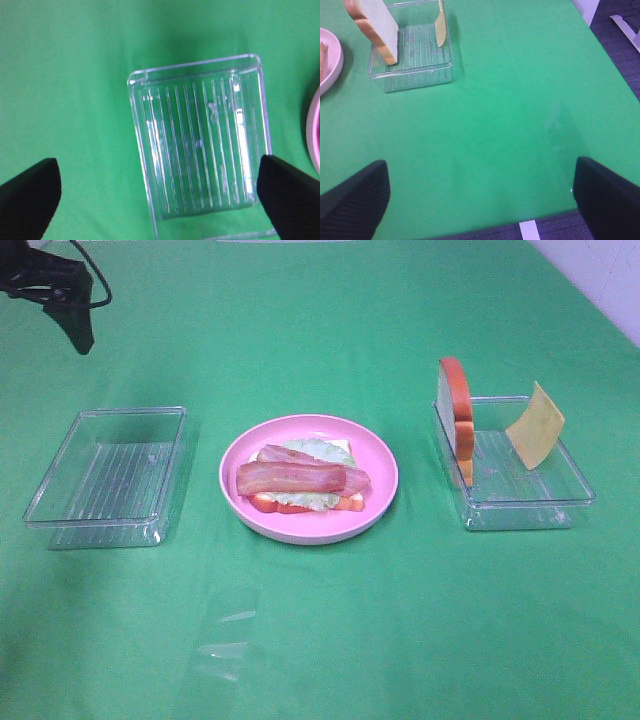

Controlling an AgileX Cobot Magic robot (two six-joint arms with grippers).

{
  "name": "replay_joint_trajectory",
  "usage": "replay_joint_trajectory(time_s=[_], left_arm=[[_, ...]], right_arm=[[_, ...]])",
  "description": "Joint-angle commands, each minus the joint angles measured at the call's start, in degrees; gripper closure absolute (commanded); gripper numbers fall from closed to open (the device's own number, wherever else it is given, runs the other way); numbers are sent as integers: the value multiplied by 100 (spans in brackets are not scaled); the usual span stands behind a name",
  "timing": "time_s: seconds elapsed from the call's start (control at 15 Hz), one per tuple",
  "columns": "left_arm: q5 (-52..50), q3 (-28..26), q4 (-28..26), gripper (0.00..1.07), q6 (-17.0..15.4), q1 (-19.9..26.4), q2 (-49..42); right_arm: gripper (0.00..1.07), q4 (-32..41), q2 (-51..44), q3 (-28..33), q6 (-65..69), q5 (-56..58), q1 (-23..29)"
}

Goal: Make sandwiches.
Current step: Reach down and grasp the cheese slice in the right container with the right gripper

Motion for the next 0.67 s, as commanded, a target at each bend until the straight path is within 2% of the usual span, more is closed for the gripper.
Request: replay_joint_trajectory(time_s=[0.07,0.13,0.2,0.27,0.4,0.47,0.53,0.6,0.67], left_arm=[[602,1203,-120,9,-23,0,-1054],[602,1461,-166,9,-23,0,-1283],[596,2309,-309,9,-23,0,-2086],[596,2590,-327,9,-17,0,-2378],[596,3501,-321,9,-17,0,-3501],[579,3879,-321,9,-23,0,-4114],[579,4366,-321,9,-17,0,-5271],[590,4435,-321,9,-17,0,-5518],[590,4555,-309,9,6,0,-6136]], right_arm=[[11,0,-132,29,-6,17,0],[11,0,-132,29,-6,17,0],[11,0,-132,29,-6,17,0],[11,0,-132,29,-6,17,0],[11,0,-132,29,-6,17,0],[11,0,-132,29,-6,17,0],[11,0,-132,29,-6,17,0],[11,0,-132,29,-6,17,0],[11,0,-132,29,-6,17,0]])
